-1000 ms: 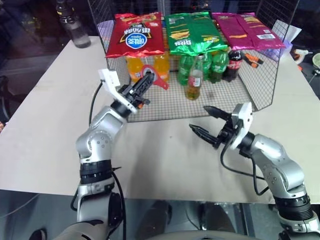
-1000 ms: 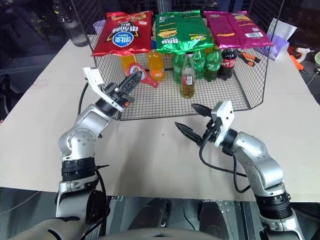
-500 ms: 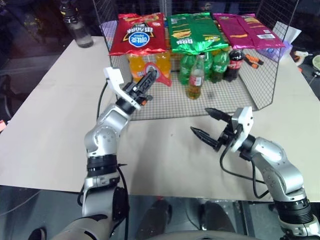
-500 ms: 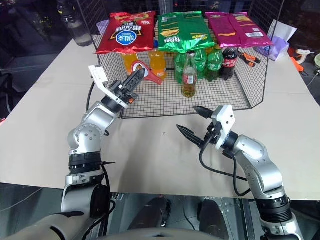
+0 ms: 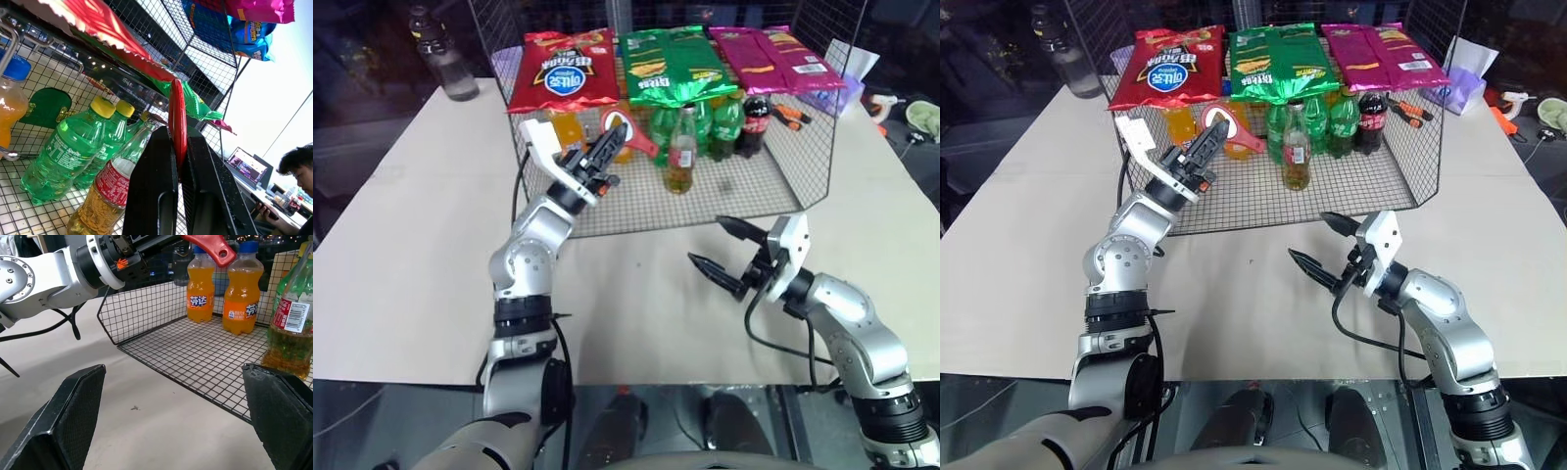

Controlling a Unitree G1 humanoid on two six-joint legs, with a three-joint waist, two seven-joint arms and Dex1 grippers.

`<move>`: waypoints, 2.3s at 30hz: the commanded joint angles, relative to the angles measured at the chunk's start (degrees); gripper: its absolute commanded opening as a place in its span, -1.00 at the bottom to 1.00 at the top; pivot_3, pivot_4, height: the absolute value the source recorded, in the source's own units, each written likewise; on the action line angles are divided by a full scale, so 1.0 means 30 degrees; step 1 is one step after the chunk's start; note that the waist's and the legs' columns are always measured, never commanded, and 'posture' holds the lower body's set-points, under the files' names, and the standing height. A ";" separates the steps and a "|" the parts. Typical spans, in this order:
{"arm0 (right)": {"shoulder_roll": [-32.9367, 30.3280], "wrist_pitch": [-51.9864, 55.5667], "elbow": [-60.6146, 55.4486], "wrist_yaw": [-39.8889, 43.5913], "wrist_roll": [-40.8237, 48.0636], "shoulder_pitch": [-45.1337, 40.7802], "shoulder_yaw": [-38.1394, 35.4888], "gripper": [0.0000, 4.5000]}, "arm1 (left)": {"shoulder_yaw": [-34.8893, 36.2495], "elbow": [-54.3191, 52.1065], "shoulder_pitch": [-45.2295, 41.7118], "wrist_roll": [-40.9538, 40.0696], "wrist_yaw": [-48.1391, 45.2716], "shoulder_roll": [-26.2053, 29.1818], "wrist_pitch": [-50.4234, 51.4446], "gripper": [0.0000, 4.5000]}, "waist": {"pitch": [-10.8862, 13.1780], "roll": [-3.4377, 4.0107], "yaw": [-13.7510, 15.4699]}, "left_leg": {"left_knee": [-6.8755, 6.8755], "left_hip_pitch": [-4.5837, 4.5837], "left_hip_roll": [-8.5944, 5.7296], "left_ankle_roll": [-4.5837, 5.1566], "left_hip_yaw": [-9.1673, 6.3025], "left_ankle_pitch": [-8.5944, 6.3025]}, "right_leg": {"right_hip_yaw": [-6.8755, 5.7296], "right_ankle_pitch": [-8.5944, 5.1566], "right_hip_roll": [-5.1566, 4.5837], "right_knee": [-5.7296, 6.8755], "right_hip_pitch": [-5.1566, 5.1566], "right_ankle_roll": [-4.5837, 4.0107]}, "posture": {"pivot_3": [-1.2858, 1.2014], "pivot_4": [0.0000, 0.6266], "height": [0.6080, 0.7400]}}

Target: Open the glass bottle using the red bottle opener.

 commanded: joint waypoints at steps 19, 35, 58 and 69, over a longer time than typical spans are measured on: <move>-0.1076 0.9512 -0.2678 -0.1812 0.7987 -0.2524 -0.1190 1.00 | -0.4592 -0.4102 0.3293 -0.1652 -0.5706 0.2379 0.4704 -0.98 | 0.0005 0.0005 0.0029 | -0.0042 0.0115 0.0048 0.0005 0.0117 -0.0003 | 0.0155 -0.0001 0.0042 0.0074 0.0004 -0.0002 | 0.03 -0.52 1.00; -0.1953 1.0728 -0.2387 -0.1477 0.7973 -0.2656 -0.0723 -0.74 | -0.4921 -0.3867 0.3121 -0.1110 -0.5938 0.1872 0.4504 -1.00 | 0.0007 0.0002 0.0041 | -0.0053 0.0113 0.0051 0.0006 0.0120 -0.0004 | 0.0155 -0.0002 0.0042 0.0067 0.0003 -0.0001 | 0.03 -0.52 1.00; -0.0819 1.0425 -0.1861 -0.1868 0.7756 -0.2224 -0.1132 -0.99 | -0.4606 -0.3964 0.3115 -0.1127 -0.5761 0.0918 0.4620 -1.00 | 0.0013 0.0000 0.0049 | -0.0076 0.0111 0.0056 0.0006 0.0121 -0.0005 | 0.0157 -0.0002 0.0045 0.0037 0.0002 0.0000 | 0.03 -0.52 1.00; -0.0459 1.0412 -0.1698 -0.1914 0.7797 -0.2300 -0.1111 -0.41 | -0.4569 -0.4224 0.3207 -0.1383 -0.5591 0.0767 0.4789 -1.00 | 0.0015 -0.0001 0.0048 | -0.0091 0.0110 0.0057 0.0006 0.0117 -0.0005 | 0.0155 -0.0002 0.0045 0.0018 0.0003 0.0000 | 0.03 -0.52 1.00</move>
